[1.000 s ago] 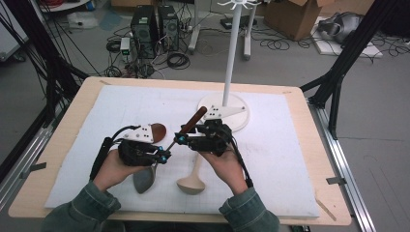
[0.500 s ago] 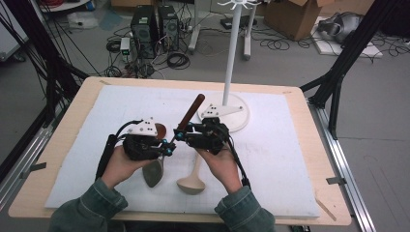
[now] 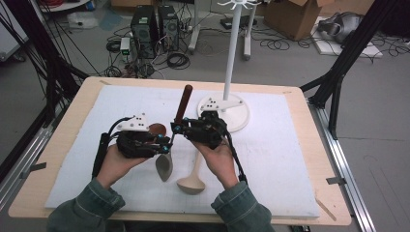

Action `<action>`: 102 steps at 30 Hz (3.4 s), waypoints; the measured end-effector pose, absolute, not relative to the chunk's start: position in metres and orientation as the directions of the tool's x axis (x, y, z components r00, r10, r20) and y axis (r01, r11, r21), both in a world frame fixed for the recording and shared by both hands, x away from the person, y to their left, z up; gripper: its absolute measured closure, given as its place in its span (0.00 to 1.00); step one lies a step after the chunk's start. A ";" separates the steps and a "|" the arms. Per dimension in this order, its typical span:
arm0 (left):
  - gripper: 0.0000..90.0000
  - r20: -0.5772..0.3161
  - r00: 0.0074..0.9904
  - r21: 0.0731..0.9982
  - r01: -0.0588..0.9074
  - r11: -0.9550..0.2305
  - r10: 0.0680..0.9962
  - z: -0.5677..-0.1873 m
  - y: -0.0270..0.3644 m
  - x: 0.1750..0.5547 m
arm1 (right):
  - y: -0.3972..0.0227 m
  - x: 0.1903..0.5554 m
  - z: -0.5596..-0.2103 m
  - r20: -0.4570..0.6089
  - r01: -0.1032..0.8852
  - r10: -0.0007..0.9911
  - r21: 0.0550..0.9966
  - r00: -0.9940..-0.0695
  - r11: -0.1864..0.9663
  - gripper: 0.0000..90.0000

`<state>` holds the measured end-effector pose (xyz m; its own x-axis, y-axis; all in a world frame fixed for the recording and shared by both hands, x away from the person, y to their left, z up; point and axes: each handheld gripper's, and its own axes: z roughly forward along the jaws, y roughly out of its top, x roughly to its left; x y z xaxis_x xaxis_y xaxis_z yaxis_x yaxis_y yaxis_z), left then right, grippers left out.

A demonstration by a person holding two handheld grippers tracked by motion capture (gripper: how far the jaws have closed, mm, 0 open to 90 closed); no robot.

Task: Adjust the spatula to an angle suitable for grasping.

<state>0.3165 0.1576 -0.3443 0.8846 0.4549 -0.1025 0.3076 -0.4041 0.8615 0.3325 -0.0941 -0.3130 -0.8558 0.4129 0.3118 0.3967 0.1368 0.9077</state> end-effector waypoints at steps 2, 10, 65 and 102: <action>0.74 -0.101 0.882 0.866 0.305 -0.395 0.461 -0.343 0.163 0.316 | -0.095 0.334 -0.310 0.307 0.391 0.413 0.911 -0.857 0.134 0.82; 0.64 -0.104 0.855 0.892 0.307 -0.333 0.509 -0.339 0.196 0.313 | -0.100 0.343 -0.280 0.258 0.342 0.396 0.927 -0.881 0.155 0.82; 0.02 -0.109 0.672 0.895 0.387 -0.222 0.732 -0.402 0.268 0.320 | -0.160 0.437 -0.190 0.072 0.224 0.416 0.917 -0.906 0.329 0.82; 0.02 -0.108 0.673 0.901 0.378 -0.214 0.732 -0.401 0.270 0.319 | -0.194 0.490 -0.172 0.191 0.349 0.446 0.887 -0.874 0.304 0.82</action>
<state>0.3190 0.2697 -0.4013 0.6729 0.7317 -0.1084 0.3781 -0.2143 0.9006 0.4899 -0.1935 -0.1724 -0.8742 0.4464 0.1909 0.3488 0.3039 0.8866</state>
